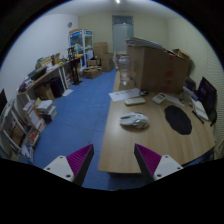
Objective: Arrange mouse
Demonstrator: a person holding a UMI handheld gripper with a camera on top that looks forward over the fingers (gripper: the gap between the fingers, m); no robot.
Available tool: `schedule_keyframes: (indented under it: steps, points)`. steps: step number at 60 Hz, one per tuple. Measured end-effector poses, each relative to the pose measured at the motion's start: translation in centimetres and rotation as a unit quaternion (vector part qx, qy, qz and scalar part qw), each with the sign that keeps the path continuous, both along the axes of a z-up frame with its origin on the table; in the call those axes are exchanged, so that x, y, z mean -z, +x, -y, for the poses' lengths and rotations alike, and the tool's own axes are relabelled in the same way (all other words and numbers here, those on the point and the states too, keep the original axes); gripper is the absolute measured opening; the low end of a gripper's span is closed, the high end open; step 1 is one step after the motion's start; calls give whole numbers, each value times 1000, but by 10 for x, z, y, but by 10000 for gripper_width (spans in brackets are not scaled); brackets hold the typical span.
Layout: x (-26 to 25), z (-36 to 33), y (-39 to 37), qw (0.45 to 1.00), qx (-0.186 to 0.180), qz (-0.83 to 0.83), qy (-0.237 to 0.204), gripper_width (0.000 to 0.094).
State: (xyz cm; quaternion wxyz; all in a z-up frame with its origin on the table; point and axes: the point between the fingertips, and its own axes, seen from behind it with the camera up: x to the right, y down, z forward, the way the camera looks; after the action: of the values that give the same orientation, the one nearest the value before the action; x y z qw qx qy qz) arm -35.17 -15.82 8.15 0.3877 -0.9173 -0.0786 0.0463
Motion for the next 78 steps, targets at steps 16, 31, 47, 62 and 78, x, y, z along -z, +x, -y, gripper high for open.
schedule_keyframes:
  steps: [16, 31, 47, 62, 78]
  points:
    - [57, -81, 88, 998, -28, 36, 39, 845]
    - [97, -141, 102, 998, -56, -5, 34, 861]
    - [97, -192, 90, 997, -66, -9, 47, 855]
    - [96, -230, 80, 999, -41, -3, 33, 845]
    - [98, -242, 77, 999, 8, 3, 40, 598]
